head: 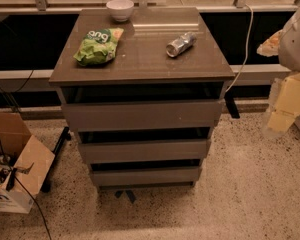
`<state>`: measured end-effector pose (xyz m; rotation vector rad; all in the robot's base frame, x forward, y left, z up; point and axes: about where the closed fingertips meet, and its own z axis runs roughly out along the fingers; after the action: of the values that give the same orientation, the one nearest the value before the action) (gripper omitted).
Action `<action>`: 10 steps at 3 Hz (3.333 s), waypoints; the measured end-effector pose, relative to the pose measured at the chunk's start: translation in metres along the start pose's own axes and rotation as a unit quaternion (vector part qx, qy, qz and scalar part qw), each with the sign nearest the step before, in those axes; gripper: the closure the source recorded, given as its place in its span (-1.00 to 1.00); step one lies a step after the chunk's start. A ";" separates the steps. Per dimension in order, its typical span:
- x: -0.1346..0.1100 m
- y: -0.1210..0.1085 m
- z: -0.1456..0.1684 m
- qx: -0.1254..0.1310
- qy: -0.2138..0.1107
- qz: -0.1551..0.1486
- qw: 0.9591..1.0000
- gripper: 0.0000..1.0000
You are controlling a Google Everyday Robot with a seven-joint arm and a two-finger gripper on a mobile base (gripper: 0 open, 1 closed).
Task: Open bottom drawer
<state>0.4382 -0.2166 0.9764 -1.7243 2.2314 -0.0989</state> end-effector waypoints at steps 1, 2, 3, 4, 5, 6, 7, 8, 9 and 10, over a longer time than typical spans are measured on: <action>0.000 0.000 0.000 0.000 0.000 0.000 1.000 -1.00; 0.002 -0.009 0.014 0.015 0.016 -0.009 1.000 -1.00; 0.014 -0.027 0.045 0.024 0.036 -0.012 0.999 -1.00; 0.027 -0.047 0.082 0.025 0.062 -0.025 0.997 -1.00; 0.036 -0.060 0.123 0.022 0.070 -0.030 0.997 -1.00; 0.038 -0.062 0.171 0.013 0.060 -0.022 0.998 -1.00; 0.037 -0.064 0.173 0.016 0.058 -0.022 0.998 -1.00; 0.032 -0.061 0.174 0.022 0.078 -0.026 0.996 -1.00; 0.019 -0.041 0.207 0.004 0.074 -0.033 0.997 -1.00; 0.007 -0.017 0.249 -0.020 0.064 -0.033 0.997 -1.00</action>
Offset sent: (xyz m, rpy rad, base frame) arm 0.0325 -0.0085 -0.0357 -0.1122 -0.0434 0.0097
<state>0.5251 -0.1939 0.7436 -1.8629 2.2800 -0.1862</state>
